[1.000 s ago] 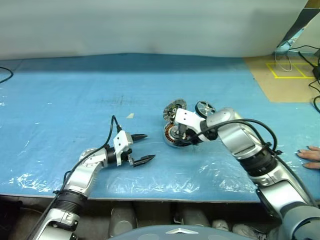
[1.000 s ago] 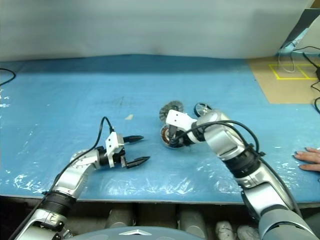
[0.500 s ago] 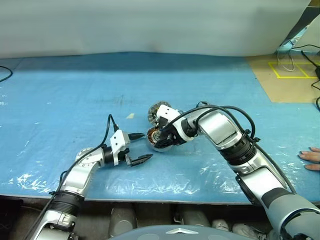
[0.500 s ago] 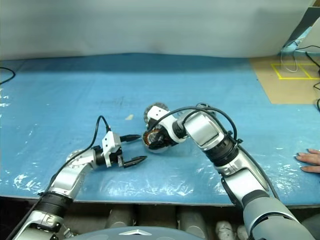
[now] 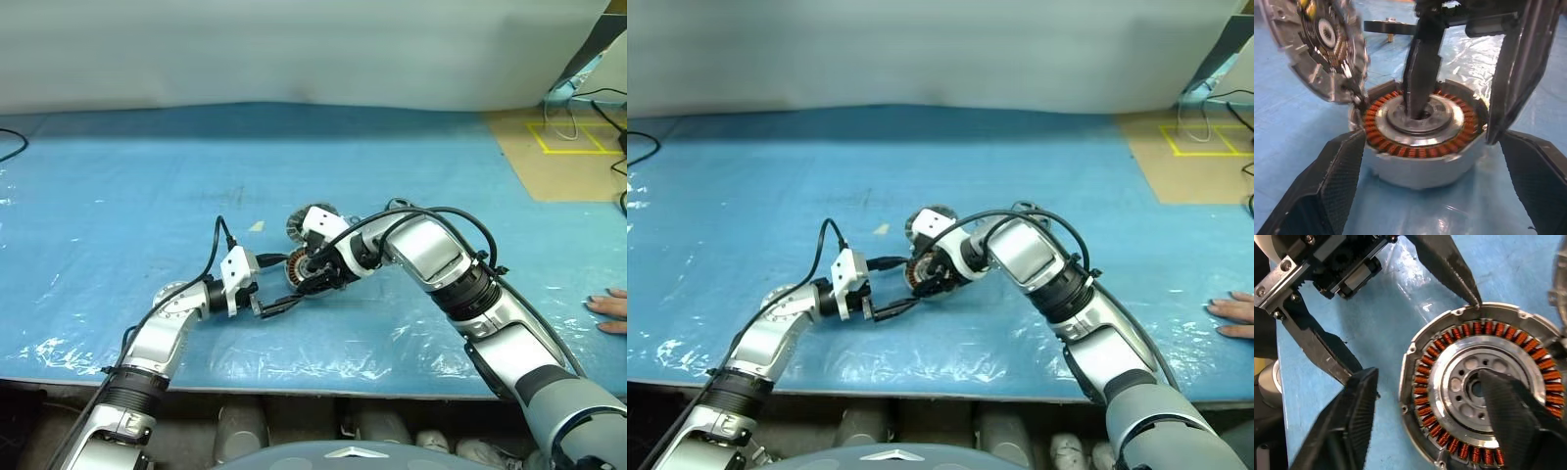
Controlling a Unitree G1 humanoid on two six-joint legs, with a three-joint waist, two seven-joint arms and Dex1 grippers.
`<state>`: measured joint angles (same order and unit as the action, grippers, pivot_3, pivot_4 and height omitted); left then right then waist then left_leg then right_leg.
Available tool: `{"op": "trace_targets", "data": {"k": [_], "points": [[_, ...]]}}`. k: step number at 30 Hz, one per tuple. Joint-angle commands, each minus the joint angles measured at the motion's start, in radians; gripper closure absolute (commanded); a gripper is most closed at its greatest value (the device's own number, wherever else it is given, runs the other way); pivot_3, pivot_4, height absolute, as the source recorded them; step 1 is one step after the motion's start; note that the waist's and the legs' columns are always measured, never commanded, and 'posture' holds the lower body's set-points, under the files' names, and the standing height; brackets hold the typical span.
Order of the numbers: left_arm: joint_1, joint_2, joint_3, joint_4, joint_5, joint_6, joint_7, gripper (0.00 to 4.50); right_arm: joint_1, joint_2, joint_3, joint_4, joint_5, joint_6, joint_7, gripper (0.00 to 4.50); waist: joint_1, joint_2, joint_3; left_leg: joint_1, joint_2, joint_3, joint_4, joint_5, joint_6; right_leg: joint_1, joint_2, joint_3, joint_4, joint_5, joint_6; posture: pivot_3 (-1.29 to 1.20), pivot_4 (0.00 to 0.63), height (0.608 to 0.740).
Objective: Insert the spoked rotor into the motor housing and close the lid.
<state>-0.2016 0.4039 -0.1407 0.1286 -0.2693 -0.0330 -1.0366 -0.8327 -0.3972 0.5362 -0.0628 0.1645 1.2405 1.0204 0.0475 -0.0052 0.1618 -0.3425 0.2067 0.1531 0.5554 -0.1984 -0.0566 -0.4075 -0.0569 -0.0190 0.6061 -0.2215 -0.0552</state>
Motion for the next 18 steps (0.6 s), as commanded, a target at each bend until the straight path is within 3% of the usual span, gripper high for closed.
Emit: {"op": "trace_targets", "data": {"k": [1, 13, 18], "points": [[0.008, 0.029, 0.014, -0.068, -0.042, 0.037, -0.030, 0.00, -0.015, -0.015, -0.007, 0.004, 0.044, 0.003, 0.004, 1.12, 0.000, 0.000, 0.000, -0.001, 0.000, 0.000, 0.000, 0.000, 0.000, -0.001, 0.000, 0.000, 0.000, 0.000, 0.000, 0.00, 0.150, 0.740], [-0.009, 0.050, 0.025, -0.047, -0.047, 0.040, -0.051, 0.00, -0.024, -0.072, -0.208, -0.099, 0.241, 0.040, 0.023, 1.12, 0.004, 0.000, 0.000, -0.008, 0.000, 0.000, 0.000, 0.000, 0.000, -0.008, 0.001, -0.001, 0.000, 0.000, 0.000, 0.00, 0.150, 0.740], [-0.019, 0.045, 0.030, -0.031, -0.044, 0.028, -0.053, 0.00, 0.120, -0.220, -0.264, -0.221, 0.247, -0.152, 0.052, 1.12, 0.022, 0.000, 0.000, -0.008, 0.000, 0.000, 0.000, 0.000, 0.000, -0.007, 0.001, 0.000, 0.000, 0.000, 0.000, 0.00, 0.150, 0.740]]}}
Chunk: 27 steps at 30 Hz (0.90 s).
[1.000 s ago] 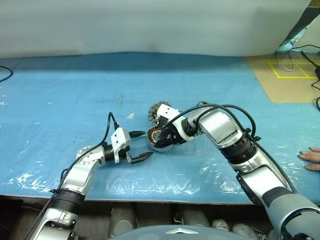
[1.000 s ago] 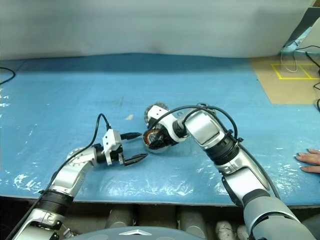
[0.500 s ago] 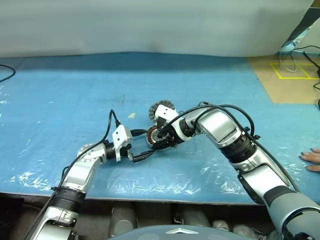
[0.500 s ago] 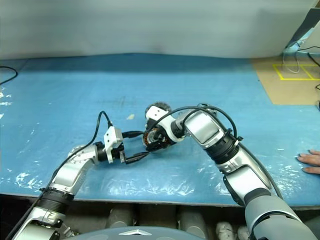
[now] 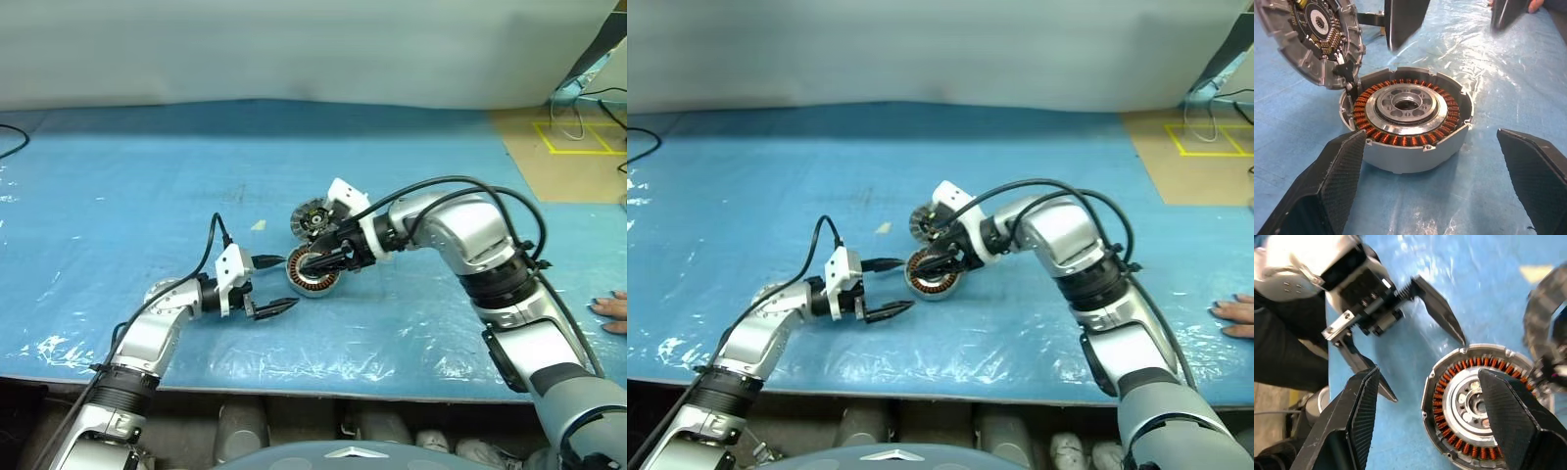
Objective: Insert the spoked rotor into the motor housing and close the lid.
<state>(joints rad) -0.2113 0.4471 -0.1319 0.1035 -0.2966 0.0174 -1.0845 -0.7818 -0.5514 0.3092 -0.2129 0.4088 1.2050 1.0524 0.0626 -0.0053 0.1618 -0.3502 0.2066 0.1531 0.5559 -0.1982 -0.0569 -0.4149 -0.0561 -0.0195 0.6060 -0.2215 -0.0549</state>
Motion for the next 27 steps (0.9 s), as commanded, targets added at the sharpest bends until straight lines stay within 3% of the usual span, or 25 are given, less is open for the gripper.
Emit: {"op": "trace_targets", "data": {"k": [1, 6, 13, 27], "points": [[-0.012, 0.001, 0.022, -0.001, -0.016, -0.026, -0.006, 0.00, 0.106, -0.085, -0.054, -0.069, -0.014, -0.169, 0.004, 1.12, 0.009, 0.000, 0.000, 0.000, 0.000, 0.000, 0.000, 0.000, 0.000, 0.000, 0.000, 0.000, 0.000, 0.000, 0.000, 0.00, 0.150, 0.740], [-0.027, -0.011, 0.033, 0.017, -0.006, -0.059, 0.006, 0.00, 0.242, -0.071, -0.152, 0.068, -0.159, -0.481, -0.212, 1.12, 0.006, 0.000, 0.000, 0.000, -0.001, 0.001, 0.002, 0.000, 0.000, 0.000, 0.000, 0.000, 0.001, 0.000, 0.000, 0.00, 0.150, 0.740], [-0.054, -0.015, 0.029, 0.019, -0.009, -0.053, 0.002, 0.00, 0.274, 0.104, -0.247, 0.209, -0.153, -0.530, -0.397, 1.12, 0.001, 0.000, 0.000, 0.000, -0.001, 0.001, 0.003, 0.000, 0.000, 0.000, 0.002, 0.000, 0.002, 0.000, 0.000, 0.00, 0.150, 0.740], [-0.099, -0.005, 0.031, 0.025, -0.009, -0.038, -0.011, 0.00, 0.144, 0.238, -0.208, 0.605, -0.281, -0.803, -0.462, 1.12, 0.001, 0.000, 0.000, -0.002, -0.001, 0.001, 0.004, 0.000, 0.000, -0.002, 0.001, 0.000, 0.002, 0.000, 0.000, 0.00, 0.150, 0.740]]}}
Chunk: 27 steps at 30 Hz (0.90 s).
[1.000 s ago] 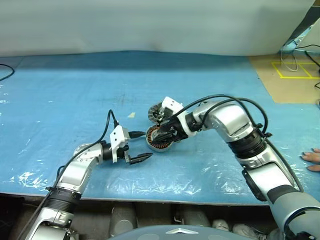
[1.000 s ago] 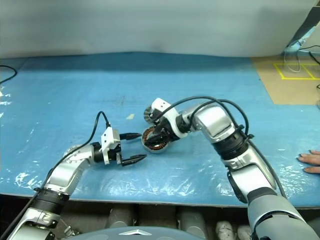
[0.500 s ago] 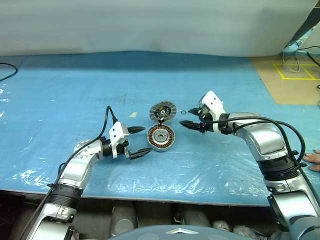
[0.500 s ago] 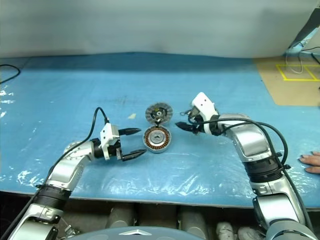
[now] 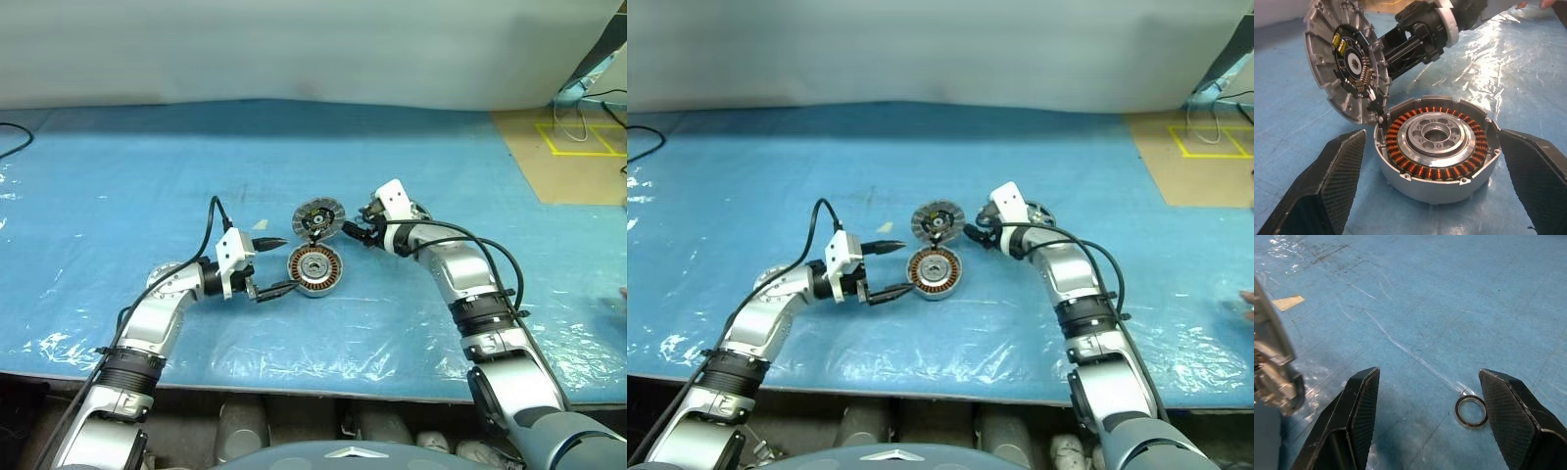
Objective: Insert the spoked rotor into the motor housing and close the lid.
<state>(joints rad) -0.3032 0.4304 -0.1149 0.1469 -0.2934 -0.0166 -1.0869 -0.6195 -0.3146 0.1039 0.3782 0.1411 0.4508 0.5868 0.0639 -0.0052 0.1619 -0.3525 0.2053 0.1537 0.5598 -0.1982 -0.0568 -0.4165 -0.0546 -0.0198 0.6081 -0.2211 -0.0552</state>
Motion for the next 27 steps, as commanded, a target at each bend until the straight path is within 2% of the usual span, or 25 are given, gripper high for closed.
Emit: {"op": "trace_targets", "data": {"k": [1, 10, 24, 27], "points": [[-0.008, 0.013, 0.014, -0.019, -0.012, -0.005, -0.009, 0.00, -0.018, 0.002, -0.007, 0.022, -0.015, -0.056, 0.001, 1.12, 0.001, 0.000, 0.000, 0.000, 0.000, 0.000, 0.000, 0.000, 0.000, 0.000, 0.000, 0.000, 0.000, 0.000, 0.000, 0.00, 0.150, 0.740], [-0.004, 0.012, 0.006, -0.028, -0.006, -0.003, -0.008, 0.00, -0.010, 0.029, -0.011, 0.160, -0.046, -0.098, -0.037, 1.12, -0.001, 0.000, 0.000, 0.002, 0.000, 0.000, 0.001, 0.000, 0.000, 0.002, 0.000, 0.000, 0.001, 0.000, 0.000, 0.00, 0.150, 0.740], [0.003, 0.013, -0.001, -0.048, -0.001, 0.006, -0.003, 0.00, 0.005, 0.021, -0.013, 0.180, -0.051, -0.100, -0.033, 1.12, 0.000, 0.000, 0.000, 0.004, 0.001, 0.000, 0.001, 0.000, 0.000, 0.007, 0.000, 0.000, 0.000, 0.000, 0.000, 0.00, 0.150, 0.740], [0.004, 0.012, -0.003, -0.050, -0.001, 0.009, -0.002, 0.00, 0.021, 0.009, -0.008, 0.165, -0.055, -0.102, -0.022, 1.75, 0.000, 0.000, 0.000, 0.004, 0.001, 0.000, 0.001, 0.000, 0.000, 0.007, 0.000, 0.000, 0.000, 0.000, 0.000, 0.00, 0.150, 0.740]]}}
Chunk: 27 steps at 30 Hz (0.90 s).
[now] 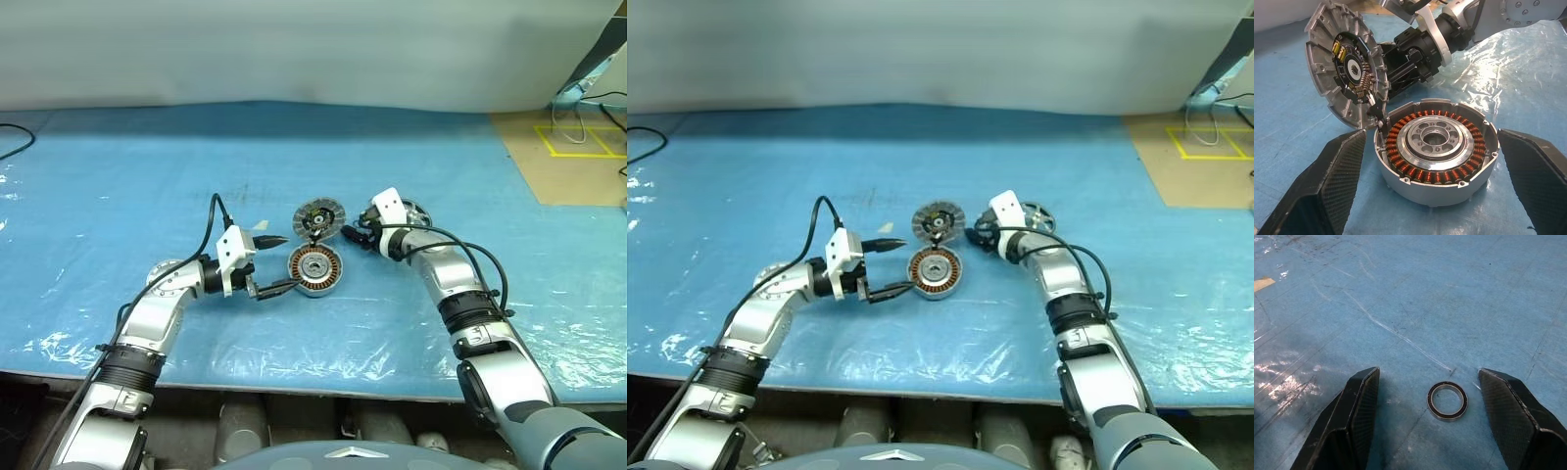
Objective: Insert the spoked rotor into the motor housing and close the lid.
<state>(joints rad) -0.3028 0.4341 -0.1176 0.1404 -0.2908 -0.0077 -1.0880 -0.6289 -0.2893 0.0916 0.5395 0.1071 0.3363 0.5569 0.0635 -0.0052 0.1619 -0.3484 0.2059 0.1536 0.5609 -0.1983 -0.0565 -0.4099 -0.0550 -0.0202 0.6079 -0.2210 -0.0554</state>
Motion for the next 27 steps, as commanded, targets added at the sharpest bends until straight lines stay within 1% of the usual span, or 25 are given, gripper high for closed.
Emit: {"op": "trace_targets", "data": {"k": [1, 2, 6, 7, 11, 19, 23, 27], "points": [[0.004, 0.009, -0.001, -0.045, -0.003, 0.001, -0.001, 0.00, 0.034, -0.020, 0.004, 0.001, -0.022, 0.013, 0.008, 2.13, 0.001, 0.000, 0.000, 0.000, 0.000, 0.000, 0.000, 0.000, 0.000, 0.000, 0.000, 0.000, 0.000, 0.000, 0.000, 0.00, 0.150, 0.740], [0.004, 0.008, -0.001, -0.045, -0.003, 0.002, 0.000, 0.00, 0.038, -0.025, 0.003, 0.002, -0.023, 0.012, 0.008, 2.39, 0.002, 0.000, 0.000, 0.000, 0.000, 0.000, 0.000, 0.000, 0.000, 0.000, 0.000, 0.000, -0.001, 0.000, 0.000, 0.00, 0.150, 0.740], [0.001, 0.005, -0.004, -0.027, 0.006, -0.009, -0.001, 0.00, 0.039, -0.045, 0.005, 0.018, -0.034, -0.003, 0.021, 3.85, 0.002, 0.000, 0.000, 0.000, 0.000, 0.000, -0.001, 0.000, 0.000, 0.000, 0.000, -0.001, -0.001, 0.000, 0.000, 0.00, 0.150, 0.740], [-0.001, 0.003, -0.005, -0.026, 0.005, -0.010, -0.003, 0.00, 0.037, -0.046, -0.001, 0.011, -0.025, 0.004, 0.030, 3.94, 0.002, 0.000, 0.000, 0.000, 0.000, 0.000, -0.001, 0.000, 0.000, 0.000, 0.000, -0.001, -0.001, 0.000, 0.000, 0.00, 0.150, 0.740], [-0.006, 0.001, -0.006, -0.020, 0.005, -0.013, -0.006, 0.00, 0.044, -0.043, -0.001, -0.042, -0.010, 0.024, 0.059, 3.94, 0.002, 0.000, 0.000, 0.000, 0.000, 0.000, -0.001, 0.000, 0.000, 0.000, 0.000, -0.001, -0.001, 0.000, 0.000, 0.00, 0.150, 0.740], [-0.018, -0.003, -0.005, -0.007, 0.002, -0.016, -0.010, 0.00, 0.068, -0.046, -0.038, -0.280, 0.061, 0.118, 0.104, 3.94, 0.002, 0.000, 0.000, -0.004, 0.000, 0.000, -0.002, 0.000, 0.000, -0.005, 0.000, -0.001, -0.001, 0.000, 0.000, 0.00, 0.150, 0.740], [-0.015, -0.002, -0.001, -0.018, -0.007, -0.006, -0.009, 0.00, 0.111, -0.100, -0.062, -0.451, 0.106, 0.183, 0.139, 3.94, 0.005, 0.000, 0.000, -0.005, 0.000, 0.000, -0.003, 0.000, 0.000, -0.007, 0.000, -0.001, -0.002, 0.000, 0.000, 0.00, 0.150, 0.740], [0.006, 0.000, -0.004, -0.034, -0.016, 0.007, -0.014, 0.00, 0.211, -0.213, -0.022, -0.611, 0.098, 0.186, 0.216, 3.94, 0.010, 0.000, 0.000, -0.005, 0.000, 0.000, -0.004, 0.000, 0.000, -0.007, 0.000, -0.001, -0.003, 0.000, 0.000, 0.00, 0.150, 0.740]]}}
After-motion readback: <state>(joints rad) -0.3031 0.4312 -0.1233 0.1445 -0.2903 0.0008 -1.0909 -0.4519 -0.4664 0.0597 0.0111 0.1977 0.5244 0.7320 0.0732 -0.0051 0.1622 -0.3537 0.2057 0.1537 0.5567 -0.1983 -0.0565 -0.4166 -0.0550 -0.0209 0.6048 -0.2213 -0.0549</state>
